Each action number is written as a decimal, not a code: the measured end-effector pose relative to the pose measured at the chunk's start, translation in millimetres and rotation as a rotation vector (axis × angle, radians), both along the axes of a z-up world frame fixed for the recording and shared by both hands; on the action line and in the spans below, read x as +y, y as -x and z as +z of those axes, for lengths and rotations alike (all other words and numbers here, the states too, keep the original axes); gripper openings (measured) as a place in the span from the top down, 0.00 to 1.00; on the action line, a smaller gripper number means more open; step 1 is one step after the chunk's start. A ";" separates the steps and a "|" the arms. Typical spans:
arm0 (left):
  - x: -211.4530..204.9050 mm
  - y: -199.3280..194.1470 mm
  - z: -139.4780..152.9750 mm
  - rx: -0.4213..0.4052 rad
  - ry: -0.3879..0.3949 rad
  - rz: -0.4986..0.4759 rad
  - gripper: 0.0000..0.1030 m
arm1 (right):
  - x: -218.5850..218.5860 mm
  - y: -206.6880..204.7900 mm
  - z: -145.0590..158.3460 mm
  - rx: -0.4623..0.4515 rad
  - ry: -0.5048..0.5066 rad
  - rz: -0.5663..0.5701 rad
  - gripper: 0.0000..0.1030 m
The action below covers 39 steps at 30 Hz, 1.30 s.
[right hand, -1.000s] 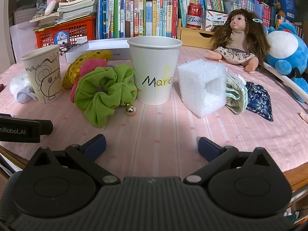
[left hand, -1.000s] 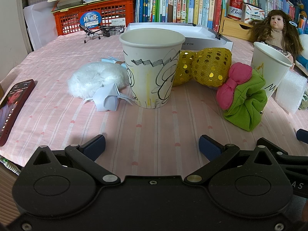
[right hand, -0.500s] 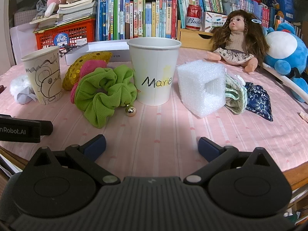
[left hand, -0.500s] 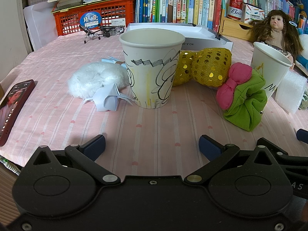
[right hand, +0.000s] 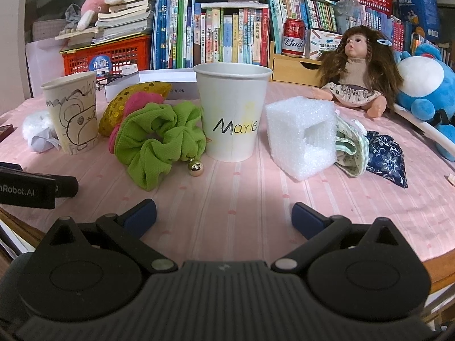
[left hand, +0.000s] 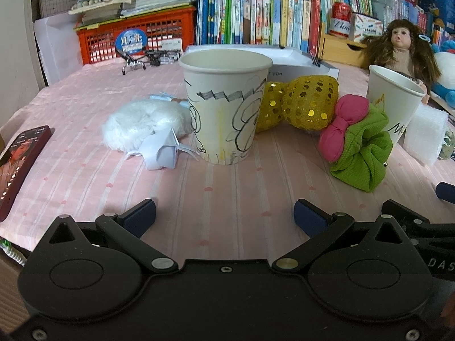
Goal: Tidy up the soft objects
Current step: 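Move right gripper to green scrunchie while left gripper moves to pale blue cloth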
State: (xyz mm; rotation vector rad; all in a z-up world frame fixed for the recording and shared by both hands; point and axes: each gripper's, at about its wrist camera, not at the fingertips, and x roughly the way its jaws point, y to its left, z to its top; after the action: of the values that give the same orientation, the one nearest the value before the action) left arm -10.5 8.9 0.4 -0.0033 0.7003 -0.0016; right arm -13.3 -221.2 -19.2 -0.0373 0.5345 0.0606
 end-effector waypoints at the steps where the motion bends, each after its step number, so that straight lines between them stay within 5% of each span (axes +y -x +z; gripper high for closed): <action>1: 0.8 1.8 -1.4 -0.013 0.001 0.001 0.00 | -0.1 0.5 -0.6 -0.002 -0.005 -0.002 0.00; 18: 4.6 6.2 -4.7 -0.051 0.015 -0.013 0.00 | 0.3 5.1 -0.2 -0.035 -0.028 0.042 0.00; 39: 44.9 0.8 22.7 -0.184 0.031 0.090 0.00 | 30.8 -11.8 26.4 -0.165 -0.008 0.130 0.03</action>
State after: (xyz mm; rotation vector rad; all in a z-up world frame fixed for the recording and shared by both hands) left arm -11.2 53.8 23.1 -0.0641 0.5158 0.0731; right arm -1.5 -190.4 7.2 -0.0690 0.3659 0.1854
